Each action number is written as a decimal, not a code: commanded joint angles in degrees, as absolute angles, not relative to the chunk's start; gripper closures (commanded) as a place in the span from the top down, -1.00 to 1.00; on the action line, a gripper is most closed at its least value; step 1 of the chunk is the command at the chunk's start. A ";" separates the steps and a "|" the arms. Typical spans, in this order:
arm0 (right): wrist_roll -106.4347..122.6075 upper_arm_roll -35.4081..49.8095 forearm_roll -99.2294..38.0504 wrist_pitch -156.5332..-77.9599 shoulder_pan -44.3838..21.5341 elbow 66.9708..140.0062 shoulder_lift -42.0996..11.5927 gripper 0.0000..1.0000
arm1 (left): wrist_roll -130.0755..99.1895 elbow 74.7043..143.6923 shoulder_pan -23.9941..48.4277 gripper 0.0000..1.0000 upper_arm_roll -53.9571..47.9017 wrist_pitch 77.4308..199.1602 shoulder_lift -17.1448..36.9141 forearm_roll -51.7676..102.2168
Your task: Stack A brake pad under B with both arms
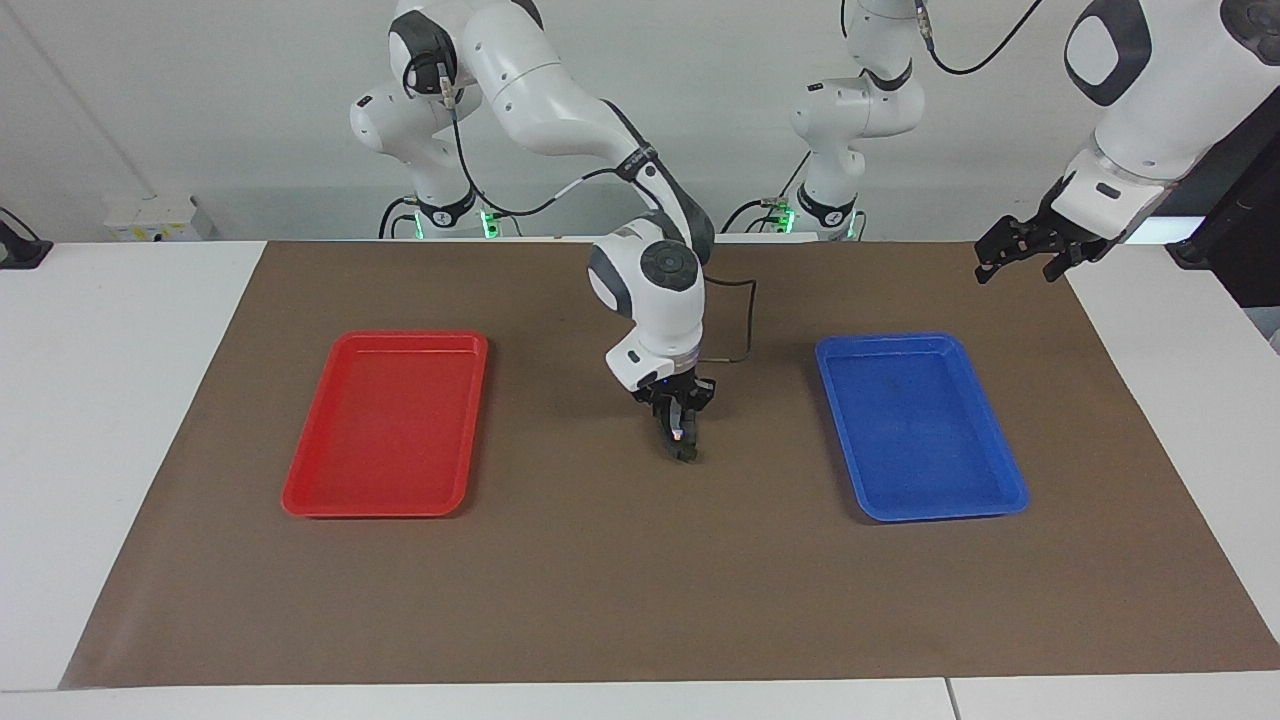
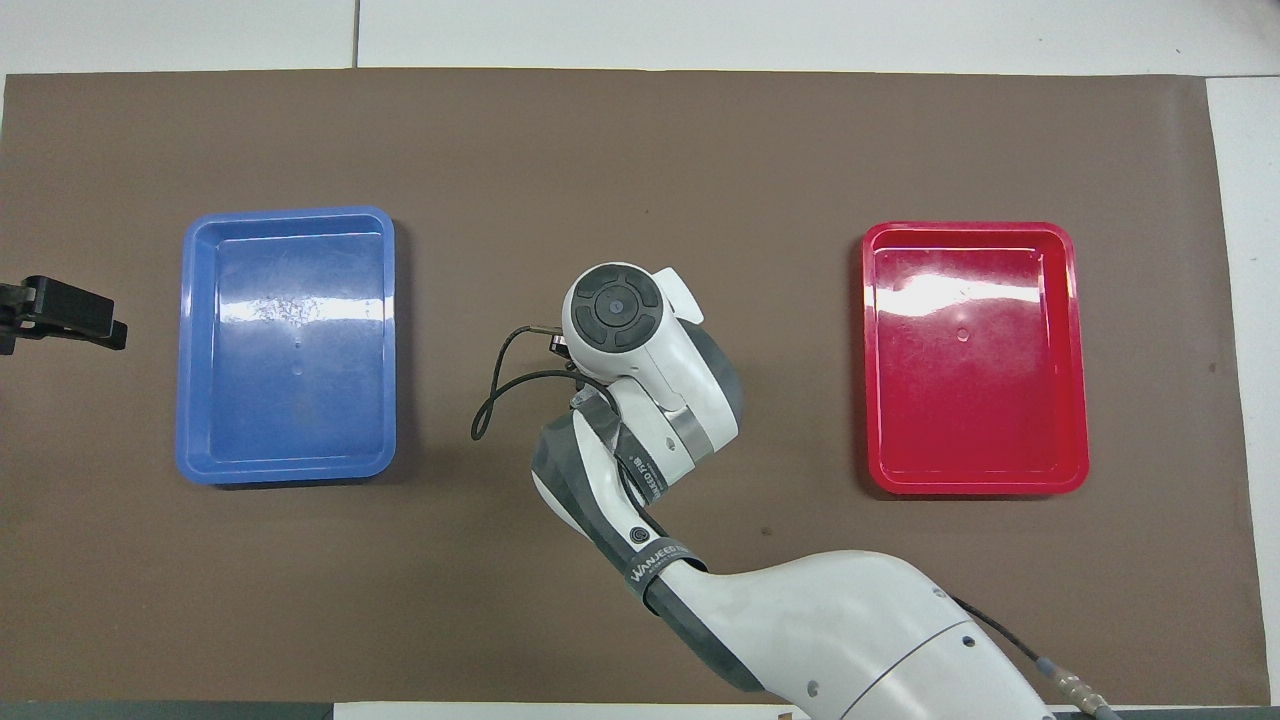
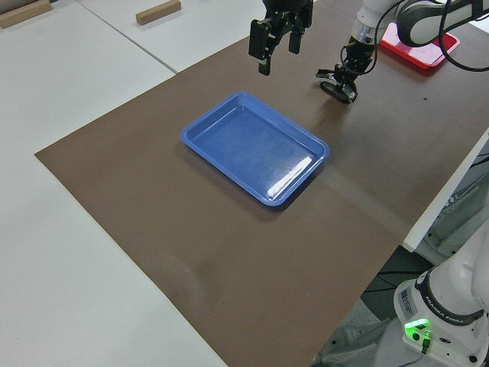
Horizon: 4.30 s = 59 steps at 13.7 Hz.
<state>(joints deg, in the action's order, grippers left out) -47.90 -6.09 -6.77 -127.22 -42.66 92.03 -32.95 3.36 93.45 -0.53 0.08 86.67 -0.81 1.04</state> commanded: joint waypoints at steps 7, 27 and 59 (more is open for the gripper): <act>-48.34 -6.24 -6.06 -128.58 -42.89 93.17 -31.38 0.99 | 3.69 94.04 -0.88 0.99 -0.09 86.40 -1.23 0.26; -2.56 -6.86 2.37 -96.61 -3.62 109.95 5.26 0.99 | 3.69 93.96 -0.97 0.99 -0.09 86.40 -1.23 0.26; -1.67 -6.24 1.58 -85.69 -6.50 88.33 0.35 0.99 | 3.69 94.04 -0.88 0.99 -0.09 86.40 -1.23 0.26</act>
<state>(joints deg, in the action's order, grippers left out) -2.78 -6.44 1.02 -86.18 -6.70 88.39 0.26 3.36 93.45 -0.53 0.08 86.67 -0.81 1.04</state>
